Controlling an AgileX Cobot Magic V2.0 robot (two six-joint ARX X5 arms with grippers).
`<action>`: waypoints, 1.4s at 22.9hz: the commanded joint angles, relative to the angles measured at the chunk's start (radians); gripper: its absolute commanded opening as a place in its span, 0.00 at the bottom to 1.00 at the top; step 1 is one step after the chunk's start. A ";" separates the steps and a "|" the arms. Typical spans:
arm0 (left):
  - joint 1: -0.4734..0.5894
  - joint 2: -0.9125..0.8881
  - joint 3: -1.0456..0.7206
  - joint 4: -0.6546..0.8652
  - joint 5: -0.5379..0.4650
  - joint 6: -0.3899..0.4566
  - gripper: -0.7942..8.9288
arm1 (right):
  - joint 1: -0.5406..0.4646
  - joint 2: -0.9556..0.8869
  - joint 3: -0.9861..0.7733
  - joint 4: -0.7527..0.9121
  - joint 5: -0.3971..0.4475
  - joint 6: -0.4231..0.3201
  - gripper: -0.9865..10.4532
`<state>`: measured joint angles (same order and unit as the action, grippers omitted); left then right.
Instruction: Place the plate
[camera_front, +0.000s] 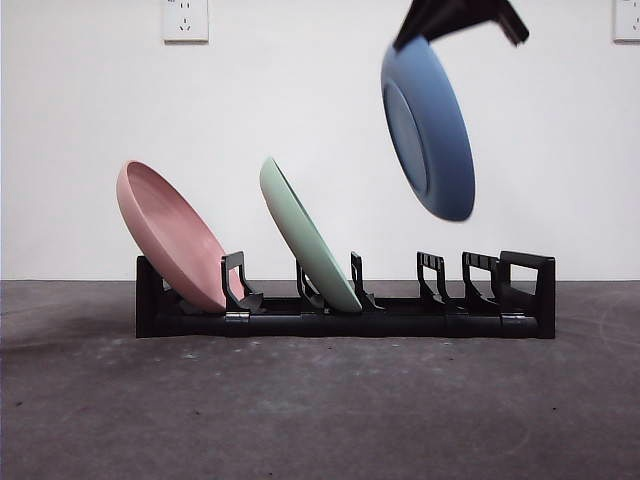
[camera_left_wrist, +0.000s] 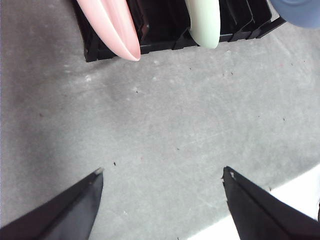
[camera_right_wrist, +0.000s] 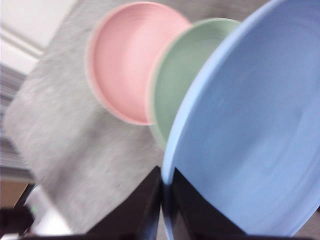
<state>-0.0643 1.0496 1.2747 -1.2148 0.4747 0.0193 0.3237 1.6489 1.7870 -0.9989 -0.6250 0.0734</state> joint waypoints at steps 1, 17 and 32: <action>-0.003 0.009 0.027 0.010 0.005 0.015 0.48 | 0.047 -0.038 0.027 -0.031 0.005 -0.067 0.10; -0.003 0.009 0.027 0.019 0.005 0.018 0.48 | 0.667 -0.145 -0.053 -0.239 0.727 -0.151 0.10; -0.003 0.009 0.027 0.032 0.005 0.019 0.48 | 1.016 -0.147 -0.415 -0.086 1.027 0.082 0.10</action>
<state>-0.0643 1.0496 1.2747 -1.1915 0.4747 0.0196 1.3132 1.4982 1.3769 -1.1130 0.3901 0.0978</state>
